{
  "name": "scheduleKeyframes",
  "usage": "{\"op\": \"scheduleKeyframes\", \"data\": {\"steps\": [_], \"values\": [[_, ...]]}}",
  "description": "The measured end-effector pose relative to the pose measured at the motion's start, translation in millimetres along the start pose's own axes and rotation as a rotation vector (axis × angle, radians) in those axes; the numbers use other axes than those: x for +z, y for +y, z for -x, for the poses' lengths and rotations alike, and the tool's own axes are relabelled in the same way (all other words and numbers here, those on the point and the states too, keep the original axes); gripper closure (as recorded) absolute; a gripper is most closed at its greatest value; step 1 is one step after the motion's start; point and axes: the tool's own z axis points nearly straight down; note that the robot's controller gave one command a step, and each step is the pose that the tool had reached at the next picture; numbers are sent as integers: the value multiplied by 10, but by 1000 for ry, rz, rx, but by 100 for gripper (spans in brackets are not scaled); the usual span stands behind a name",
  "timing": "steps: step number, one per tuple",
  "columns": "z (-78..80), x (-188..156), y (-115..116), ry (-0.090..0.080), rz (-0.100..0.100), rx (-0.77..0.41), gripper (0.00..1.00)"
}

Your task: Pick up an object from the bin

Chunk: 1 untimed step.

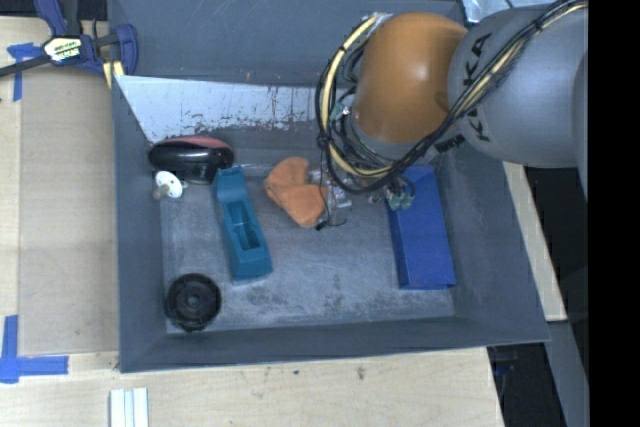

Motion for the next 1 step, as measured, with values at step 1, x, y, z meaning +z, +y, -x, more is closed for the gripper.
{"op": "scheduleKeyframes", "data": {"steps": [1], "values": [[-153, -1541, 139, -5, -1, -27, 100]]}}
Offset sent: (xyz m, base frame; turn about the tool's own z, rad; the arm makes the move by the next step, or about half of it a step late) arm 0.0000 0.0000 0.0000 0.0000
